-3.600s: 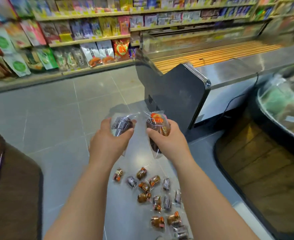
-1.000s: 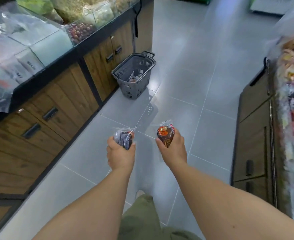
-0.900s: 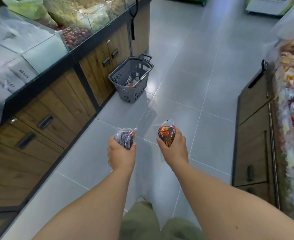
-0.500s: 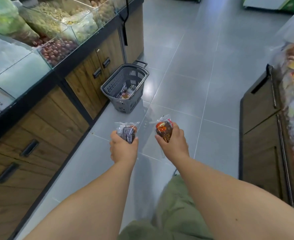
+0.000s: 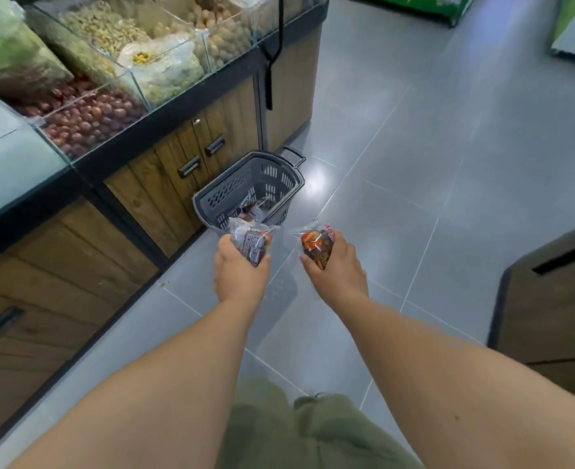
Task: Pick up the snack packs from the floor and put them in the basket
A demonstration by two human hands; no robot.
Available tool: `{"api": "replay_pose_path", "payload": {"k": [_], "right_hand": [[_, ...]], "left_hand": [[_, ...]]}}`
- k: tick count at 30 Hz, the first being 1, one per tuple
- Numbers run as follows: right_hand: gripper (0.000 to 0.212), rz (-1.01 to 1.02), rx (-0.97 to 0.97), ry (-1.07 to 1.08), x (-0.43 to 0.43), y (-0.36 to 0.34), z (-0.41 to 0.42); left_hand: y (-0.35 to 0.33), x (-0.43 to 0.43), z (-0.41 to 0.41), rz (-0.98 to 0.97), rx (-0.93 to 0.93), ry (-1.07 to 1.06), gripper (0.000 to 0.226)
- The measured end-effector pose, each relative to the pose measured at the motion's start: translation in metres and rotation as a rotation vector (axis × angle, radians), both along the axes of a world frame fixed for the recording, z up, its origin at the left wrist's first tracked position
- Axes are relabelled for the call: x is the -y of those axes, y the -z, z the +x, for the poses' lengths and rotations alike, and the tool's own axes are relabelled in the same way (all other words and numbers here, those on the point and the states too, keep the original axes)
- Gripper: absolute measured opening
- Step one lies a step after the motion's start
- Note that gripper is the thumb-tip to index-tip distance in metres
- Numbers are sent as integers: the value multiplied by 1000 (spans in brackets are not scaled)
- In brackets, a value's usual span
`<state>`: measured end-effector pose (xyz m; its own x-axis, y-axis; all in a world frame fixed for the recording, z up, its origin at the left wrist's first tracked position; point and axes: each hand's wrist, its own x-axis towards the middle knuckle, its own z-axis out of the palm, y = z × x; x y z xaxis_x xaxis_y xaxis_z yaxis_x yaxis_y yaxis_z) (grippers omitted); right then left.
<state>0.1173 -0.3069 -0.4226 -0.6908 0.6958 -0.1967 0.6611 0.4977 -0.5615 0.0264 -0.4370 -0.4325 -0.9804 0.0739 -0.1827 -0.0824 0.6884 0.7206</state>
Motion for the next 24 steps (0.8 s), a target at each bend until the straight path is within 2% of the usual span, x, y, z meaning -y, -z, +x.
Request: {"api": "replay_pose_path", "payload": {"k": [4, 15, 24], "right_hand": [[78, -19, -9, -48, -36, 4, -54], [80, -55, -10, -110, -127, 23, -249], [77, -101, 8, -103, -178, 29, -350]], "left_hand": [[-5, -32, -49, -31, -23, -46, 77], [24, -113, -227, 17, 100, -122, 84], [32, -163, -321, -4, 142, -107, 65]]}}
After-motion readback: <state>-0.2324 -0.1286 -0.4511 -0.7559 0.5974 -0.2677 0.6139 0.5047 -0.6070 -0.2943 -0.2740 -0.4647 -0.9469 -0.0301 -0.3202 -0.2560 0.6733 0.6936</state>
